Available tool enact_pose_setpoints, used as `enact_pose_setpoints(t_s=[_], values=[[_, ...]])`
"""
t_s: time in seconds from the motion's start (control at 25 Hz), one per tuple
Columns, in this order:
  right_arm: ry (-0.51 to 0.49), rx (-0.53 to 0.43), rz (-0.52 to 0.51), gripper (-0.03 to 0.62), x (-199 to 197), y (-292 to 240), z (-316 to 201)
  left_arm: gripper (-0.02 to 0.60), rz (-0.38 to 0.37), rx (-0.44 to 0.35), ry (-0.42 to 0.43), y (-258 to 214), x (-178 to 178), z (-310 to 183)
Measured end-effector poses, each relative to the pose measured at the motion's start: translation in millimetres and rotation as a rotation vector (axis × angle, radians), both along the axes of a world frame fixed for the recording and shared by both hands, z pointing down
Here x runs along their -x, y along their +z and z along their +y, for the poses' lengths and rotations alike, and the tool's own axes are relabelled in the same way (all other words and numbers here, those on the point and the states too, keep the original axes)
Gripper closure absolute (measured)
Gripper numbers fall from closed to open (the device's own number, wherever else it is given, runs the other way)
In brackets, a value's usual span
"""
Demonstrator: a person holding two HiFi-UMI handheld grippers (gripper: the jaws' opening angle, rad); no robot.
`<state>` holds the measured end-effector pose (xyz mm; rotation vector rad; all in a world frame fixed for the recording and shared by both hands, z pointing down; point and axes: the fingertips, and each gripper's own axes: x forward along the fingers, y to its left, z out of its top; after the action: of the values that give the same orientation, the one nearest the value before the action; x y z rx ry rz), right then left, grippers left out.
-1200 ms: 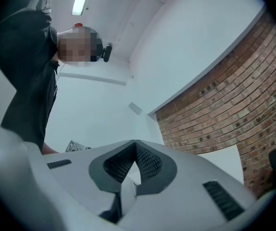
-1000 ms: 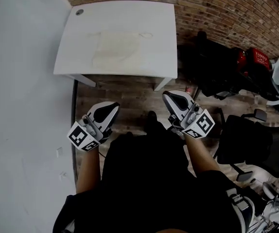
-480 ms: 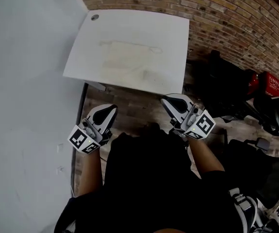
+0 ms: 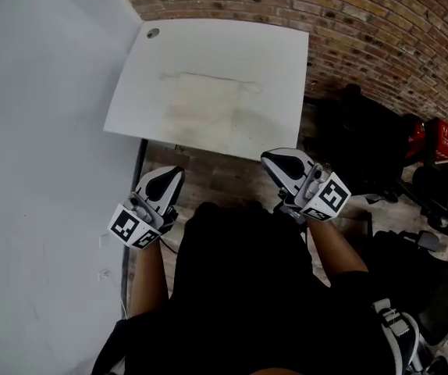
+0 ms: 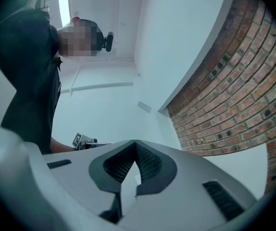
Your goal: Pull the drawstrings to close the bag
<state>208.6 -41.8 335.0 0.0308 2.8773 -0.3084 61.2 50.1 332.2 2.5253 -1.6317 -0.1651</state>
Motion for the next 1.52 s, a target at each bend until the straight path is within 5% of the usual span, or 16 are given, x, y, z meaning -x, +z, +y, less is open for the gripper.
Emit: enact_pose_setpoints(t_s=[0.44,0.72,0.96,1.2,1.52], values=[[0.067,-0.001,0.071,0.588,40,19,-26,0.565,0.034,-0.007,0.015,23,65,-35],[0.158,-0.018,0.112,0.588,110,14,-52,0.565,0.049,0.0,0.094,30,143,-86],[0.238,-0.144,0.187,0.588,174,3,-63,0.565,0.024,0.014,0.174,37,199,-121],[0.304,-0.143,0.226,0.588,220,1,-82,0.565,0.009,0.012,0.239,43,243,-144],[0.403,-0.247,0.386,0.588,254,12,-93,0.563,-0.033,0.058,0.272,75,290,-164]])
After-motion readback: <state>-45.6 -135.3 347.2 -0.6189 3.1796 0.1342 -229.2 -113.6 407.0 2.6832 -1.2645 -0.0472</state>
